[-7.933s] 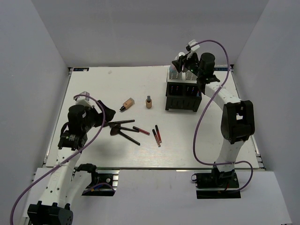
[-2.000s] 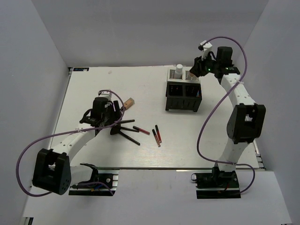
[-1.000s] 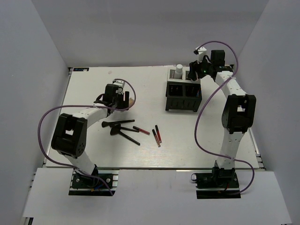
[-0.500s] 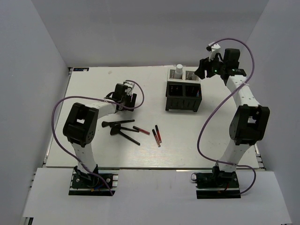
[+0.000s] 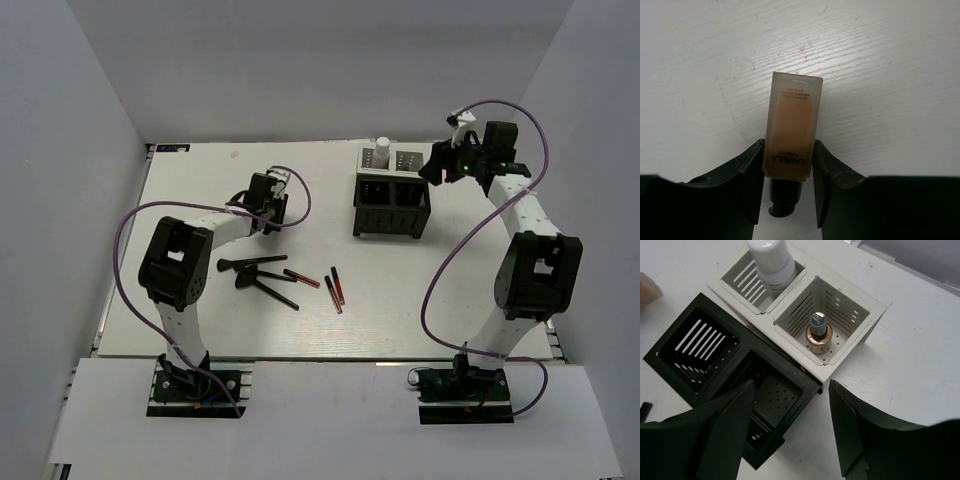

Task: Organize the makeup

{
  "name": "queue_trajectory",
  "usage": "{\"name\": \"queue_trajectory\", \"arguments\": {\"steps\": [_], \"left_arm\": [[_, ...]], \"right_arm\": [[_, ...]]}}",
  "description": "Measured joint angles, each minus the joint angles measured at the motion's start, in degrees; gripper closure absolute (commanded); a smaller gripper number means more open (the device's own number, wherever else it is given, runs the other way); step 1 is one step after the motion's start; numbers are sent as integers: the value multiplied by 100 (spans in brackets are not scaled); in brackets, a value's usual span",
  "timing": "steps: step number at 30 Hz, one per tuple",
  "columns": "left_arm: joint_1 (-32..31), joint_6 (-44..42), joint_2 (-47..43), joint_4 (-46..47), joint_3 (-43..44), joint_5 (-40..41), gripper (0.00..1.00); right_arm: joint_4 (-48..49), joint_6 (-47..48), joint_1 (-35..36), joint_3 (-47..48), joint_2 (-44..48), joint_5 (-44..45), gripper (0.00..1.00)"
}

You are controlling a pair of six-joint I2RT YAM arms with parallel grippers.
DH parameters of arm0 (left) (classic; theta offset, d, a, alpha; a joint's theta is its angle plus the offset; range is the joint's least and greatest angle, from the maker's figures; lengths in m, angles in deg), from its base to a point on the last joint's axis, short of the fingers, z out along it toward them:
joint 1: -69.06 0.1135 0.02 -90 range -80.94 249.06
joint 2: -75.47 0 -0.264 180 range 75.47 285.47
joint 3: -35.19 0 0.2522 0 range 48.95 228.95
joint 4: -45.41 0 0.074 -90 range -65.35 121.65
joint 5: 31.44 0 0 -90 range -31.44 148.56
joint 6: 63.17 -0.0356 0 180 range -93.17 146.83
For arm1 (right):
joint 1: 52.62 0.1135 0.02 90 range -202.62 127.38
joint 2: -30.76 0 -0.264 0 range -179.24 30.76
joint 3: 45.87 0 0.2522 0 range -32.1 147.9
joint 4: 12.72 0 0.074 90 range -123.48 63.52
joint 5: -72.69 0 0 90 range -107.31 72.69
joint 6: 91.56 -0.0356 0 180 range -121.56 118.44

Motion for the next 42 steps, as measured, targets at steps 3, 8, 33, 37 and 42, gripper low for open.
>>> {"name": "queue_trajectory", "arguments": {"steps": [3, 8, 33, 37, 42], "left_arm": [[-57, 127, -79, -221, 306, -162, 100], [-310, 592, -229, -553, 1478, -1001, 100], [-1475, 3720, 2518, 1462, 4992, -3106, 100], [-1646, 4144, 2662, 1836, 4992, -2933, 100], [-1786, 4699, 2750, 2288, 5084, -2640, 100]], "right_arm": [[37, -26, -13, -203, 212, -55, 35], [332, -173, -105, -575, 688, 13, 37], [1770, -1274, -962, -1598, 1585, 498, 38], [1836, -1388, -1060, -1746, 1587, 435, 38], [1980, -1545, -1150, -1908, 1611, 374, 39]]}}
